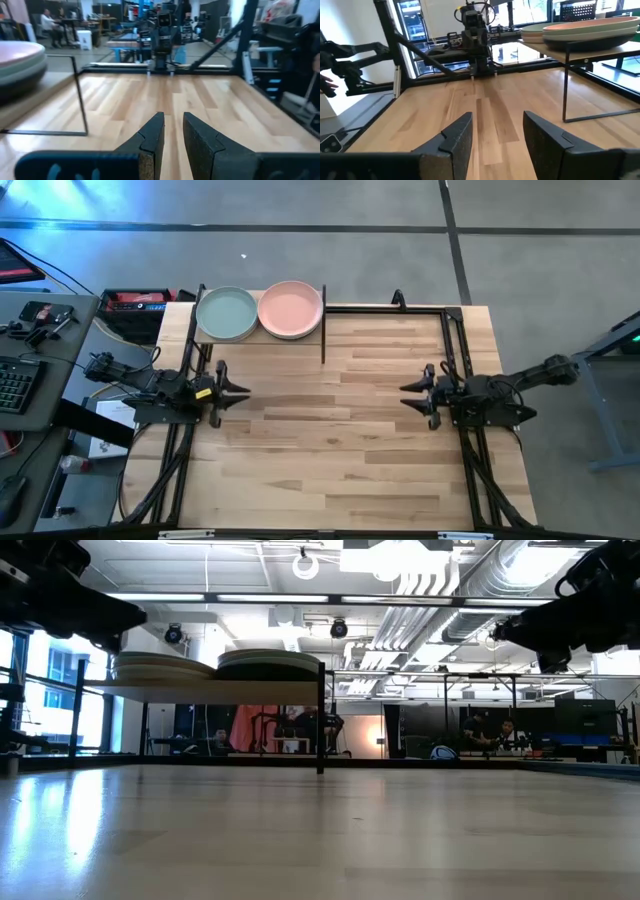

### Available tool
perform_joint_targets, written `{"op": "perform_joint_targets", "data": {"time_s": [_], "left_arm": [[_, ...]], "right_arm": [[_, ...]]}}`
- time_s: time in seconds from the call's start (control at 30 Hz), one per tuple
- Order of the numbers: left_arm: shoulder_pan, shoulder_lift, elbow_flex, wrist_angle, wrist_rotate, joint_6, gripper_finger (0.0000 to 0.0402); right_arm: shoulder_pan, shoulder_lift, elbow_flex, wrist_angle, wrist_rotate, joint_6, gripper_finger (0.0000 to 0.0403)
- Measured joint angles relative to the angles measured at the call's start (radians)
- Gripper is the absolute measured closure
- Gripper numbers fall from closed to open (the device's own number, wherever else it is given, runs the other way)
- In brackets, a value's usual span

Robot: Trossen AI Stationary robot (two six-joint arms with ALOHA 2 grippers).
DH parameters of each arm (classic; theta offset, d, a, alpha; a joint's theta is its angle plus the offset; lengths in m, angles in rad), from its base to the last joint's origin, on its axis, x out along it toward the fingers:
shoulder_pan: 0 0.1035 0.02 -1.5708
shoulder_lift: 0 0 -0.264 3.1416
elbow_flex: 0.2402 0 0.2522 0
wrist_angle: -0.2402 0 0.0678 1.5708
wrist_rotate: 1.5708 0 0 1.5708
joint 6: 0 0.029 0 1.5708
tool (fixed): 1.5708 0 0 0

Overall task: Place and stack plates onto a shelf
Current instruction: Return to Home Position

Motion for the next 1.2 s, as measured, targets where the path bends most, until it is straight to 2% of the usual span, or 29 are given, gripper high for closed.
{"op": "perform_joint_targets", "data": {"time_s": [0.2, 0.47, 1.2], "left_arm": [[0.0, 0.0, 0.0, 0.002, -0.02, 0.065, 0.0342], [0.0, 0.0, 0.0, 0.003, -0.02, 0.057, 0.0342], [0.0, 0.0, 0.0, 0.003, -0.019, 0.057, 0.0342]], "right_arm": [[-0.046, 0.0, 0.0, 0.0, -0.009, -0.003, 0.0247], [-0.051, 0.0, 0.0, 0.0, -0.011, 0.049, 0.0247], [-0.051, 0.0, 0.0, 0.0, -0.016, 0.049, 0.0247]]}}
